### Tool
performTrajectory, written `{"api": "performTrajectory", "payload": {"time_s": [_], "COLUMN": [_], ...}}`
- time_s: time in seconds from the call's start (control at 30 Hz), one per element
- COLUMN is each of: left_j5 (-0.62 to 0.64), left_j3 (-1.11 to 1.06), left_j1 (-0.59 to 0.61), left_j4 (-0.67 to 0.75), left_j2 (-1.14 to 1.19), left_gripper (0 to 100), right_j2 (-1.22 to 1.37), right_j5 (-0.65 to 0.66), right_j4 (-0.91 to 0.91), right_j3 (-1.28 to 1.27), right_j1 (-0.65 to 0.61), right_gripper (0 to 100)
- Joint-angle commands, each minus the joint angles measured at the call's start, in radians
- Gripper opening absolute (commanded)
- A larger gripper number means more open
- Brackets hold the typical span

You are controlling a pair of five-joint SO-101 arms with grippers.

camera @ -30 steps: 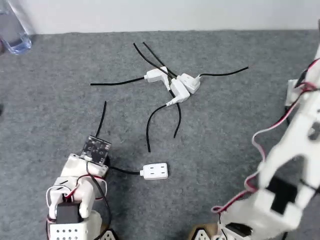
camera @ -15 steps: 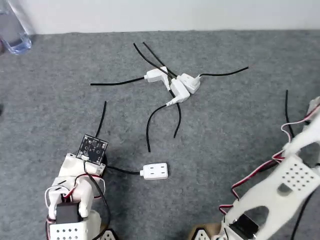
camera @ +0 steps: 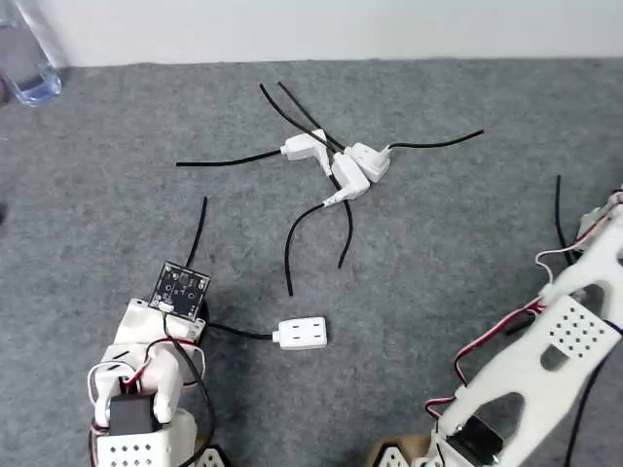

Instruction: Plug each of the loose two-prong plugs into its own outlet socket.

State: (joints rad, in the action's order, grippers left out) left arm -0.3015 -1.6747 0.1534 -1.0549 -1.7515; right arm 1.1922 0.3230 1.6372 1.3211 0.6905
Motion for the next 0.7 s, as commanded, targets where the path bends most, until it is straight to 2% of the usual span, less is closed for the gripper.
{"api": "performTrajectory", "payload": {"time_s": [0.0, 0.37, 0.53, 0.67], "left_j5": [0.005, 0.005, 0.005, 0.005], "left_j3": [0.005, 0.005, 0.005, 0.005], "left_j1": [0.005, 0.005, 0.005, 0.005], "left_j4": [0.025, 0.025, 0.025, 0.025], "left_j2": [-0.005, -0.005, -0.005, -0.005], "left_gripper": [19, 19, 19, 19], "right_j2": [0.002, 0.022, 0.038, 0.077], "right_j5": [-0.003, -0.003, -0.003, 0.044], "right_j4": [-0.002, -0.024, -0.087, -0.122], "right_j3": [0.066, 0.069, 0.066, 0.068], "right_j1": [-0.008, -0.01, -0.004, -0.008], "right_gripper": [29.6, 28.8, 13.9, 15.1]}}
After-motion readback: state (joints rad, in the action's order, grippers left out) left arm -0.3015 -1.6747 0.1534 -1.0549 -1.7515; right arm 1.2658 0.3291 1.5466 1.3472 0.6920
